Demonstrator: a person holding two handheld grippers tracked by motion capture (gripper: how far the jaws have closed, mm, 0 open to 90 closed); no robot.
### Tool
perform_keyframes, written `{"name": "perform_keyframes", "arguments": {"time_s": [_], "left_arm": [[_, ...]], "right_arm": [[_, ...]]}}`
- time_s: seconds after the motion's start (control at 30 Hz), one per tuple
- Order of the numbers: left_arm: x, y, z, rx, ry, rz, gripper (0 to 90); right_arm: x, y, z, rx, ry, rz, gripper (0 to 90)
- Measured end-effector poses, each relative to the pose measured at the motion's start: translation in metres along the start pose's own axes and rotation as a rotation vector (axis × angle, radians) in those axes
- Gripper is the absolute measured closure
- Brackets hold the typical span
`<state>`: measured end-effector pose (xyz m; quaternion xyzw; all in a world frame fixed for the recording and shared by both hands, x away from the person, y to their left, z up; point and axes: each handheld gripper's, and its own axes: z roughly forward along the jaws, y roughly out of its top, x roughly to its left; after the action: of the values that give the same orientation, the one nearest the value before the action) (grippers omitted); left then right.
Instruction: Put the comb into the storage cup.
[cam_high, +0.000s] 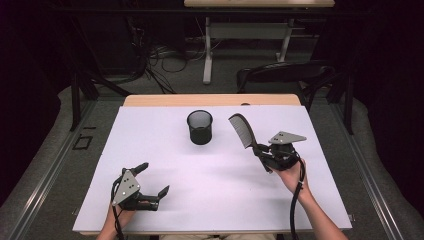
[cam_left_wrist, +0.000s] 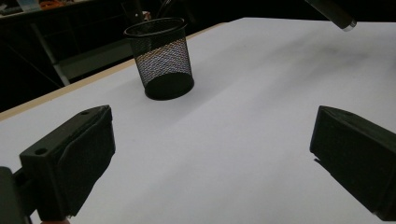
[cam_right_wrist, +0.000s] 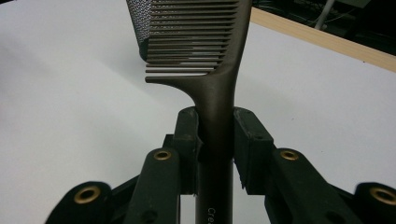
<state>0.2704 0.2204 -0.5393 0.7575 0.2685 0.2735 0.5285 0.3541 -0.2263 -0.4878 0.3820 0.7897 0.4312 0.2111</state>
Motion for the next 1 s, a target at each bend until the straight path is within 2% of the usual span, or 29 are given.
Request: {"name": "perform_keyframes", "arguments": {"time_s": [0.6, 1.0], "left_arm": [[0.000, 0.000, 0.001, -0.003, -0.001, -0.005, 0.0], [0.000, 0.000, 0.003, 0.000, -0.003, -0.004, 0.0]], "right_arm": [[0.001, 0.011, -0.003, -0.048, -0.002, 0.011, 72.7], [-0.001, 0.018, -0.003, -0.060, -0.008, 0.010, 72.7]]}}
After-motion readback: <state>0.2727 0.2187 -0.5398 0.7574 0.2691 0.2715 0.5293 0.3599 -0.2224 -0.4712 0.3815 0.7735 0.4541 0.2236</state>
